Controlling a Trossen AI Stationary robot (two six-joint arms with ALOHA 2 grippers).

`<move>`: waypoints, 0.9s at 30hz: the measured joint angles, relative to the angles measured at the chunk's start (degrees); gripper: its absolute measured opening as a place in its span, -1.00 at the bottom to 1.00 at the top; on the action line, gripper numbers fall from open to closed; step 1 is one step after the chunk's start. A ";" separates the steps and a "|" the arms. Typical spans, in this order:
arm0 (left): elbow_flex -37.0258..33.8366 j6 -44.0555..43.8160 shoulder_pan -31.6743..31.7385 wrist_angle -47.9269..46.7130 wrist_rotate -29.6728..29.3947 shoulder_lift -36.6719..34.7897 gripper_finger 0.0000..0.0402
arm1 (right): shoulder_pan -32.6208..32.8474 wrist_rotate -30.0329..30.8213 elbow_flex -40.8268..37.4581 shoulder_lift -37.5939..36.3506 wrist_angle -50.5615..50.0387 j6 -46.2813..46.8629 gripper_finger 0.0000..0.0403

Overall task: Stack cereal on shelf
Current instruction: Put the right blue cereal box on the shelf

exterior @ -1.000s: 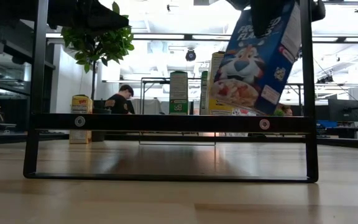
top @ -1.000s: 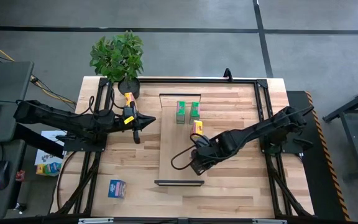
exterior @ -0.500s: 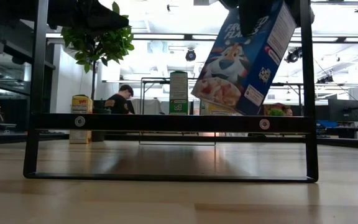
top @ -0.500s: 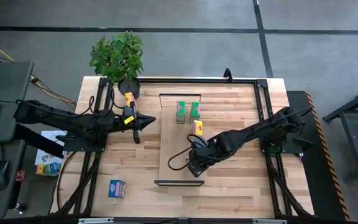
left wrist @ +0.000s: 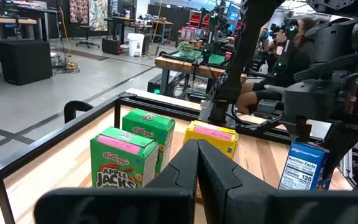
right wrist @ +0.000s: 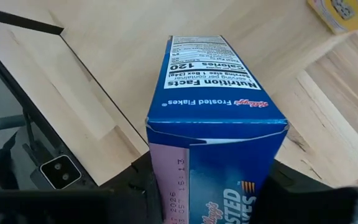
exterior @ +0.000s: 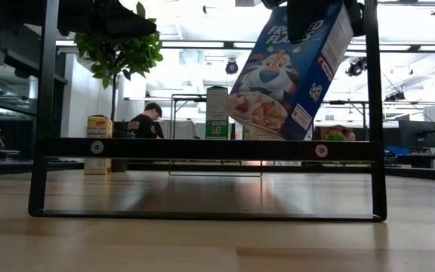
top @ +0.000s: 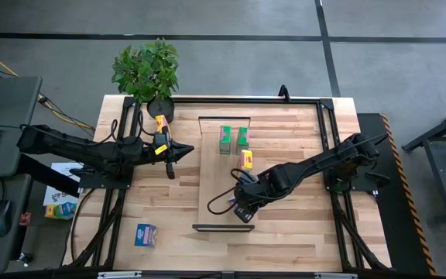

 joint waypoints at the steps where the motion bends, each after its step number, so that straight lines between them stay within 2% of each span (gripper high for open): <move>1: 0.01 -0.01 0.01 0.01 0.00 -0.01 -1.00 | -0.02 0.04 0.00 0.00 0.22 -0.44 -0.26; 14: 0.01 -0.01 0.02 0.01 0.01 -0.02 -1.00 | -0.02 0.75 0.00 0.00 1.49 -2.98 0.23; 19: 0.01 -0.01 0.00 0.01 0.00 -0.02 -1.00 | -0.02 0.35 0.00 0.00 3.43 -5.23 0.27; 27: 0.00 -0.01 0.00 0.01 0.00 0.00 -1.00 | -0.02 -4.63 0.00 0.00 3.68 -7.87 0.27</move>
